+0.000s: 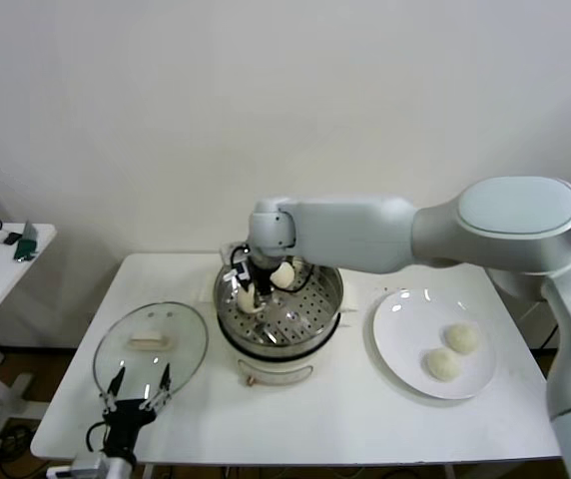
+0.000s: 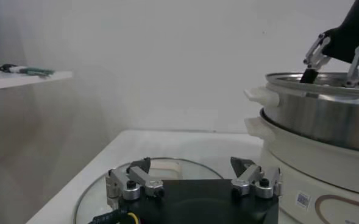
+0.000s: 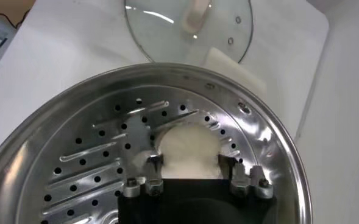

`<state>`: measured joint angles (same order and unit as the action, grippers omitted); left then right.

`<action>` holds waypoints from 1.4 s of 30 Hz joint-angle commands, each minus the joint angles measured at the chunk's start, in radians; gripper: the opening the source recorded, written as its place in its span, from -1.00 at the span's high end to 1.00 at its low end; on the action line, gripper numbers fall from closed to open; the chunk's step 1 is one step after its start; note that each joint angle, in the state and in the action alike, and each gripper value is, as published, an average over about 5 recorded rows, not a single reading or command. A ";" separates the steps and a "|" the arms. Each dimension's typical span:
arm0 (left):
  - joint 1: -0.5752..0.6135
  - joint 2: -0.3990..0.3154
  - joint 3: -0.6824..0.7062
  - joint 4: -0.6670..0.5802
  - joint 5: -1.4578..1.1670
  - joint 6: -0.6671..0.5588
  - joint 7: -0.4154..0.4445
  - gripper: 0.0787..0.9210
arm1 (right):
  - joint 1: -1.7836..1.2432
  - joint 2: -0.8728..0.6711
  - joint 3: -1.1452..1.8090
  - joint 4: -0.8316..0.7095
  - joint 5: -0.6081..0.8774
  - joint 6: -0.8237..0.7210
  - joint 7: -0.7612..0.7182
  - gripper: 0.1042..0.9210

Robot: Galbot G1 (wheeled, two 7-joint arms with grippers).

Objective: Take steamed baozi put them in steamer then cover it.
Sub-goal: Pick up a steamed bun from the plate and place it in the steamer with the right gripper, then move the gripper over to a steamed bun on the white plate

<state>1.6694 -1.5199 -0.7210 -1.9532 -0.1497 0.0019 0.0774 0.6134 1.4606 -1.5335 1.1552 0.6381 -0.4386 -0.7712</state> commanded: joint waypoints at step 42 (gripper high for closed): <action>0.004 -0.012 -0.005 -0.010 -0.003 -0.001 0.002 -0.77 | -0.048 -0.881 -0.144 0.225 -0.320 0.211 -0.248 -0.76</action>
<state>1.6725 -1.5310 -0.7242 -1.9653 -0.1515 0.0017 0.0799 0.7124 0.6538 -1.7290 1.3842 0.4022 -0.2312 -1.0251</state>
